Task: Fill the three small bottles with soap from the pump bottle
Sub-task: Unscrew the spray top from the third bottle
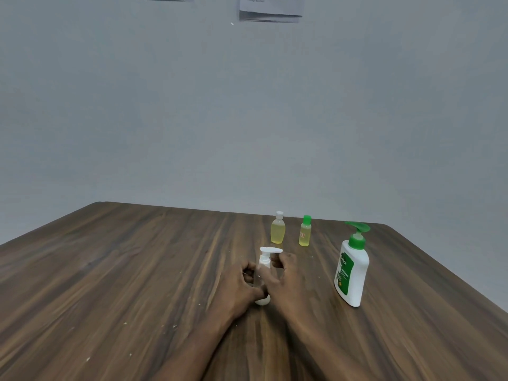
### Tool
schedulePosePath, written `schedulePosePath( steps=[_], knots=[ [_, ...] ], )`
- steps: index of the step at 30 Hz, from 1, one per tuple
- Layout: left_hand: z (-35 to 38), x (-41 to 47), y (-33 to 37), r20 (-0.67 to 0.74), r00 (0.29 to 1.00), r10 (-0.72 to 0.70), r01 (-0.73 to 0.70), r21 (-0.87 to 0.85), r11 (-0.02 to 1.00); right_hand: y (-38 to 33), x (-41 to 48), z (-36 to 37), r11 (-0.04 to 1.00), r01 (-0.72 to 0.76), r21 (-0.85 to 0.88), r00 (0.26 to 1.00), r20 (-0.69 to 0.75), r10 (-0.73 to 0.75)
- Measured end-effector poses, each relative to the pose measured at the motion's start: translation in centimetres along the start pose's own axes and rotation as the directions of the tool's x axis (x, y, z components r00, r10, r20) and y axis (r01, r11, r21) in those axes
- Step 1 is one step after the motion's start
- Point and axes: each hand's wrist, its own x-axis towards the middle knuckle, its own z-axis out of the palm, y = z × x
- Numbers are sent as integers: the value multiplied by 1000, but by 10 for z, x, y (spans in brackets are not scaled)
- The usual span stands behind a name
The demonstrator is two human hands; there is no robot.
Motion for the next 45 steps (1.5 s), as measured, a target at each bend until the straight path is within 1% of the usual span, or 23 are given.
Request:
schedulePosePath(
  steps=[4, 7, 12, 14, 16, 18, 20, 21, 22, 23, 24, 25, 26, 28, 30, 33, 36, 41, 43, 45],
  knots=[
    [0, 0, 0, -17, 1000, 3, -2, 21, 1000, -7, -4, 4, 996, -31, 83, 999, -38, 34],
    [0, -1, 2, -16, 1000, 11, -11, 4, 1000, -11, 0, 0, 994, 53, 92, 998, -44, -50],
    [-1, -3, 3, -17, 1000, -16, 16, -1, 1000, -27, 18, -23, 983, 82, 165, 997, -15, -81],
    [-1, -3, 4, -17, 1000, -18, 18, 8, 1000, -38, 30, -34, 976, 99, 191, 995, -35, -95],
    [-2, -2, 5, -16, 1000, -14, 15, 15, 1000, -46, 48, -45, 966, 173, 194, 984, -75, -162],
    [-2, -1, 4, -13, 1000, -16, 16, 26, 1000, -49, 69, -53, 964, 248, 94, 965, -108, -238],
    [-3, 0, 3, -11, 1000, -19, 20, 44, 999, -44, 88, -57, 950, 291, -115, 950, -82, -301],
    [-3, 0, 3, -7, 1000, -20, 21, 50, 999, -39, 96, -58, 915, 311, -258, 944, -26, -328],
    [-3, -1, 3, -3, 1000, -21, 21, 56, 998, -31, 102, -57, 833, 345, -433, 934, 66, -352],
    [-3, -1, 2, -2, 1000, -21, 21, 62, 998, -22, 107, -54, 695, 391, -604, 916, 177, -361],
    [-3, -1, 2, -5, 1000, -20, 21, 69, 997, -12, 110, -51, 538, 436, -722, 896, 290, -337],
    [-3, -1, 2, -10, 1000, -18, 19, 74, 997, -2, 112, -47, 414, 472, -779, 880, 386, -277],
    [-2, -1, 1, -15, 1000, -17, 18, 76, 997, 10, 112, -43, 336, 505, -795, 863, 462, -204],
    [-2, 0, 1, -18, 1000, -19, 21, 83, 996, 30, 110, -36, 243, 558, -793, 828, 553, -96],
    [-1, 0, 1, -14, 1000, -21, 22, 83, 996, 43, 108, -31, 201, 587, -785, 805, 593, -35],
    [-1, 1, 2, -10, 1000, -25, 26, 84, 996, 51, 104, -26, 235, 582, -779, 799, 602, 16],
    [-1, 1, 1, 1, 999, -38, 38, 67, 997, 57, 101, -25, 266, 572, -776, 805, 594, -1],
    [-4, 2, 2, 28, 999, -41, 39, 78, 996, 54, 99, -29, 410, 511, -756, 834, 551, -24],
    [-4, 2, 1, 24, 999, -48, 46, 68, 997, 48, 92, -35, 450, 485, -750, 856, 513, -67],
    [-4, 3, 0, 23, 998, -54, 52, 55, 997, 37, 78, -44, 539, 470, -699, 873, 458, -167]
  ],
)
